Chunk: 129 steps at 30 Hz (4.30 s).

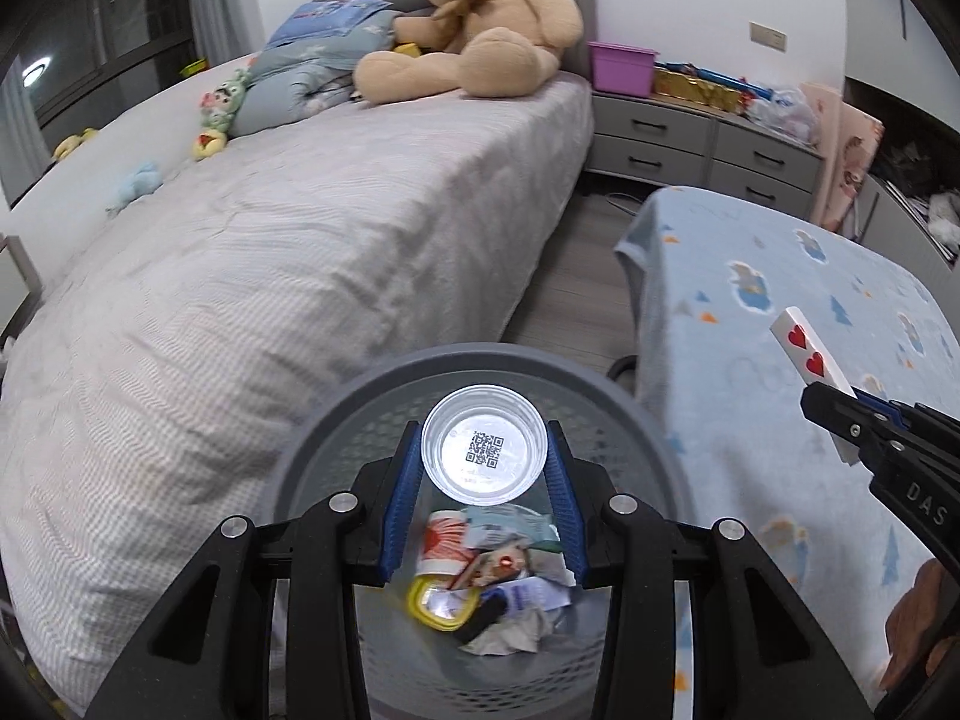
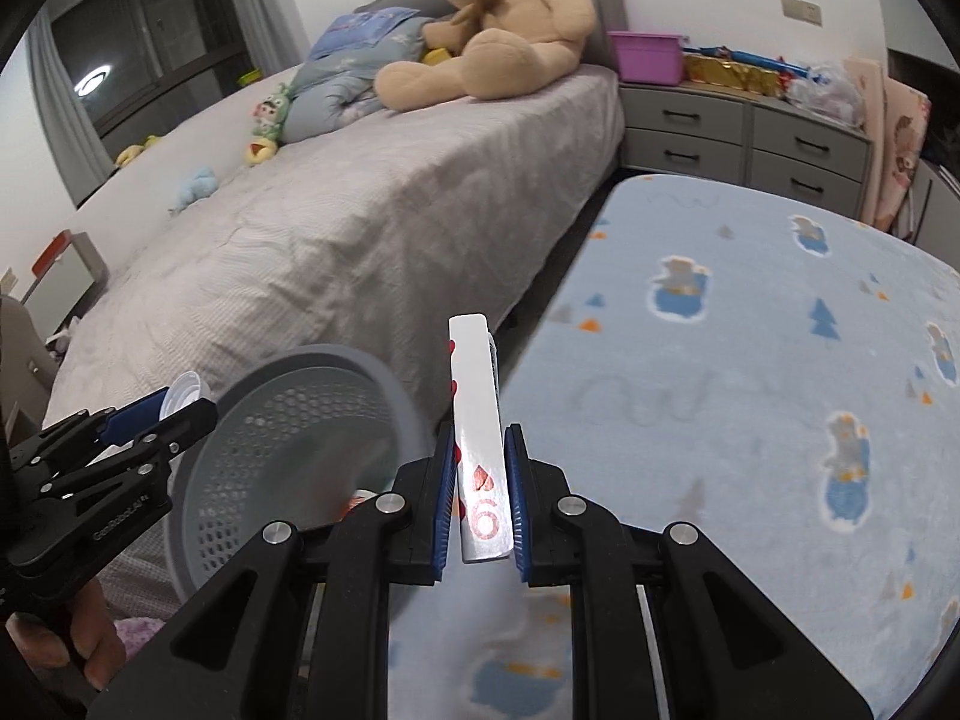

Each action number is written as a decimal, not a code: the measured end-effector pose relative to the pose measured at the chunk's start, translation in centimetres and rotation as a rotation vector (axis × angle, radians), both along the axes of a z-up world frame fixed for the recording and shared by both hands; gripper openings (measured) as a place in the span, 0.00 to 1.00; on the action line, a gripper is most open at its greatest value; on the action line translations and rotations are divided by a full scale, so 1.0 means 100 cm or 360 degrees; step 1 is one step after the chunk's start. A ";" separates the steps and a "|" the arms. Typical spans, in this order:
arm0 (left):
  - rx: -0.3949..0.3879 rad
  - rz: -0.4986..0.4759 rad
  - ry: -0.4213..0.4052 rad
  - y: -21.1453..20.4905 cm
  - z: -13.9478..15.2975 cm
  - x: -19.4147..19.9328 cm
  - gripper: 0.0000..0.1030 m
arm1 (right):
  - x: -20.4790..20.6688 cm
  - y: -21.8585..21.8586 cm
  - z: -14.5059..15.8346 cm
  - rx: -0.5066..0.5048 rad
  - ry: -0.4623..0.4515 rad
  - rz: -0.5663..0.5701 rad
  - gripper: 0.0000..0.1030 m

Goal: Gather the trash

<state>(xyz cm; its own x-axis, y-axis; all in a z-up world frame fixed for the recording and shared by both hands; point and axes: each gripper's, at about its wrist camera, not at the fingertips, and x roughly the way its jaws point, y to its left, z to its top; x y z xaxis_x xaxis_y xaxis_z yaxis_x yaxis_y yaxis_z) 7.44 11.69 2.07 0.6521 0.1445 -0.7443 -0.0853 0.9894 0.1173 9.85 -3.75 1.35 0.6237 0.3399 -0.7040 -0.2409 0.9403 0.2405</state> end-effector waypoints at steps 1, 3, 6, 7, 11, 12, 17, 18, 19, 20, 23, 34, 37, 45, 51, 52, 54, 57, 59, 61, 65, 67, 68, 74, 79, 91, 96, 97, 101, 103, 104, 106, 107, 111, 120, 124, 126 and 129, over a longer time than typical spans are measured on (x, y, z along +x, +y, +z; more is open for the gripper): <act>0.0019 0.0026 -0.0005 0.005 -0.001 0.000 0.38 | 0.000 0.010 0.000 -0.0007 0.0005 0.0021 0.16; 0.0014 0.0066 -0.0004 0.015 -0.004 0.000 0.38 | -0.002 0.027 -0.003 -0.0029 0.0012 0.0051 0.16; -0.0030 0.0106 0.0011 0.028 -0.010 0.001 0.38 | -0.003 0.046 -0.008 -0.0035 0.0033 0.0085 0.16; -0.0037 0.0114 0.0015 0.033 -0.011 -0.001 0.38 | -0.003 0.050 -0.009 -0.0037 0.0041 0.0094 0.16; -0.0066 0.0147 0.0045 0.048 -0.019 -0.003 0.38 | -0.003 0.068 -0.018 -0.0069 0.0069 0.0135 0.16; -0.0066 0.0155 0.0052 0.051 -0.022 -0.003 0.38 | -0.003 0.072 -0.020 -0.0074 0.0078 0.0144 0.16; -0.0073 0.0176 0.0062 0.058 -0.027 -0.003 0.38 | -0.002 0.085 -0.029 -0.0107 0.0107 0.0187 0.16; -0.0075 0.0178 0.0062 0.059 -0.027 -0.002 0.38 | -0.002 0.088 -0.030 -0.0107 0.0107 0.0196 0.16; -0.0077 0.0179 0.0063 0.060 -0.027 -0.002 0.38 | -0.002 0.090 -0.029 -0.0106 0.0105 0.0202 0.16; -0.0080 0.0178 0.0063 0.060 -0.027 -0.002 0.38 | -0.002 0.092 -0.029 -0.0106 0.0102 0.0209 0.16; -0.0087 0.0176 0.0066 0.061 -0.027 -0.002 0.38 | -0.002 0.097 -0.028 -0.0103 0.0096 0.0224 0.17; -0.0078 0.0183 0.0062 0.060 -0.028 -0.003 0.56 | -0.001 0.093 -0.020 -0.0091 0.0025 0.0199 0.45; -0.0075 0.0186 0.0066 0.061 -0.028 -0.003 0.56 | 0.000 0.092 -0.020 -0.0090 0.0026 0.0196 0.45; -0.0078 0.0194 0.0060 0.061 -0.026 -0.004 0.60 | -0.001 0.088 -0.023 -0.0080 0.0044 0.0177 0.45; -0.0076 0.0203 0.0052 0.061 -0.026 -0.004 0.62 | -0.002 0.087 -0.024 -0.0079 0.0047 0.0173 0.45; -0.0076 0.0202 0.0052 0.061 -0.026 -0.004 0.62 | -0.002 0.087 -0.024 -0.0078 0.0049 0.0172 0.45; -0.0076 0.0202 0.0052 0.061 -0.026 -0.004 0.62 | -0.002 0.086 -0.025 -0.0077 0.0052 0.0170 0.45; -0.0075 0.0202 0.0054 0.061 -0.025 -0.004 0.63 | -0.002 0.085 -0.025 -0.0075 0.0056 0.0167 0.45; -0.0076 0.0202 0.0052 0.061 -0.025 -0.004 0.63 | -0.001 0.085 -0.025 -0.0076 0.0055 0.0167 0.46; -0.0074 0.0205 0.0050 0.061 -0.025 -0.004 0.66 | -0.001 0.085 -0.025 -0.0077 0.0055 0.0168 0.47; -0.0076 0.0211 0.0043 0.061 -0.024 -0.004 0.68 | -0.001 0.085 -0.025 -0.0076 0.0056 0.0167 0.48; -0.0075 0.0214 0.0044 0.062 -0.024 -0.003 0.68 | -0.002 0.085 -0.025 -0.0076 0.0055 0.0165 0.49; -0.0076 0.0215 0.0044 0.062 -0.024 -0.003 0.68 | -0.002 0.085 -0.025 -0.0076 0.0055 0.0165 0.49; -0.0065 0.0242 0.0023 0.063 -0.022 -0.004 0.74 | -0.001 0.084 -0.026 -0.0075 0.0052 0.0165 0.53; -0.0070 0.0249 0.0025 0.064 -0.023 -0.004 0.74 | 0.000 0.082 -0.026 -0.0078 0.0048 0.0156 0.54; -0.0064 0.0252 0.0026 0.064 -0.023 -0.005 0.78 | 0.000 0.080 -0.025 -0.0073 0.0034 0.0145 0.65; -0.0064 0.0260 0.0029 0.065 -0.024 -0.004 0.78 | 0.001 0.078 -0.023 -0.0068 0.0022 0.0124 0.71; -0.0063 0.0260 0.0029 0.065 -0.024 -0.004 0.78 | 0.001 0.079 -0.024 -0.0066 0.0023 0.0122 0.72; -0.0055 0.0264 0.0030 0.064 -0.025 -0.004 0.78 | 0.001 0.079 -0.024 -0.0058 0.0017 0.0125 0.79; -0.0056 0.0267 0.0027 0.064 -0.024 -0.005 0.78 | 0.000 0.079 -0.023 -0.0063 0.0004 0.0120 0.82; -0.0060 0.0267 0.0027 0.065 -0.025 -0.004 0.78 | 0.000 0.079 -0.023 -0.0062 0.0000 0.0119 0.83; -0.0066 0.0267 0.0028 0.065 -0.025 -0.004 0.78 | 0.000 0.079 -0.022 -0.0061 -0.0007 0.0114 0.86; -0.0067 0.0266 0.0029 0.065 -0.025 -0.004 0.78 | -0.001 0.079 -0.022 -0.0063 -0.0013 0.0110 0.87; -0.0068 0.0264 0.0027 0.065 -0.025 -0.004 0.78 | -0.001 0.078 -0.021 -0.0070 -0.0022 0.0100 0.90; -0.0058 0.0256 0.0016 0.063 -0.024 -0.005 0.78 | 0.000 0.078 -0.022 -0.0074 -0.0016 0.0100 0.90; -0.0064 0.0256 0.0010 0.063 -0.022 -0.006 0.78 | 0.000 0.078 -0.022 -0.0077 -0.0017 0.0101 0.90; -0.0061 0.0253 0.0007 0.062 -0.022 -0.006 0.78 | 0.000 0.078 -0.022 -0.0076 -0.0018 0.0101 0.90; -0.0061 0.0249 0.0006 0.062 -0.022 -0.006 0.78 | 0.000 0.078 -0.022 -0.0076 -0.0017 0.0101 0.90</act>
